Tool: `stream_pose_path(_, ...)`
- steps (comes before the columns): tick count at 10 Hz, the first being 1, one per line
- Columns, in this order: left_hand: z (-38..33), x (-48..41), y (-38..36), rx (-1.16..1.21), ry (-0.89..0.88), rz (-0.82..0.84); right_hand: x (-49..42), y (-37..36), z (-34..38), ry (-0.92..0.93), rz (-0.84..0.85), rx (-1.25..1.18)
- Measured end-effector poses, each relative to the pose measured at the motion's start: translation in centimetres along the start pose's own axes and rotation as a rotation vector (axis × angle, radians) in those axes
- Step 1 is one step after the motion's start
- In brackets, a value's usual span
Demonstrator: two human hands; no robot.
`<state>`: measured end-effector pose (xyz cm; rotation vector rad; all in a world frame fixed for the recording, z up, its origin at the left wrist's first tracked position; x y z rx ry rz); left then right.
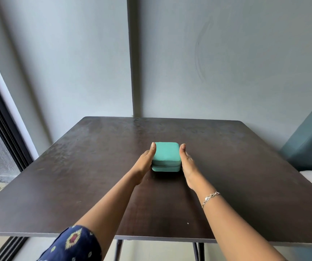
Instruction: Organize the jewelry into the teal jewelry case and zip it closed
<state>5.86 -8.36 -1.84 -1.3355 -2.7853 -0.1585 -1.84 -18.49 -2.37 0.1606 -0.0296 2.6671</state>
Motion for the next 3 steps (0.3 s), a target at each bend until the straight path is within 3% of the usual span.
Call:
stream_pose_path(1, 0.0, 0.8, 0.0, -0.078, 0.008, -0.004, 0.3, 0.6, -0.2, 0.01, 0.014, 0.102)
stream_pose_path(3, -0.2, 3.8, 0.2, -0.71, 0.031, -0.115, 3.0, 1.0, -0.2, 0.017, 0.003, 0.797)
Point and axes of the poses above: each hand's wrist, its own x-axis away from the middle knuckle, its own y-axis out of the back of the hand, z = x × y, the point moved 6 cm from there along -x, towards the middle knuckle, and after that the axes turned 7 degrees about z, right-handed, at the moved point
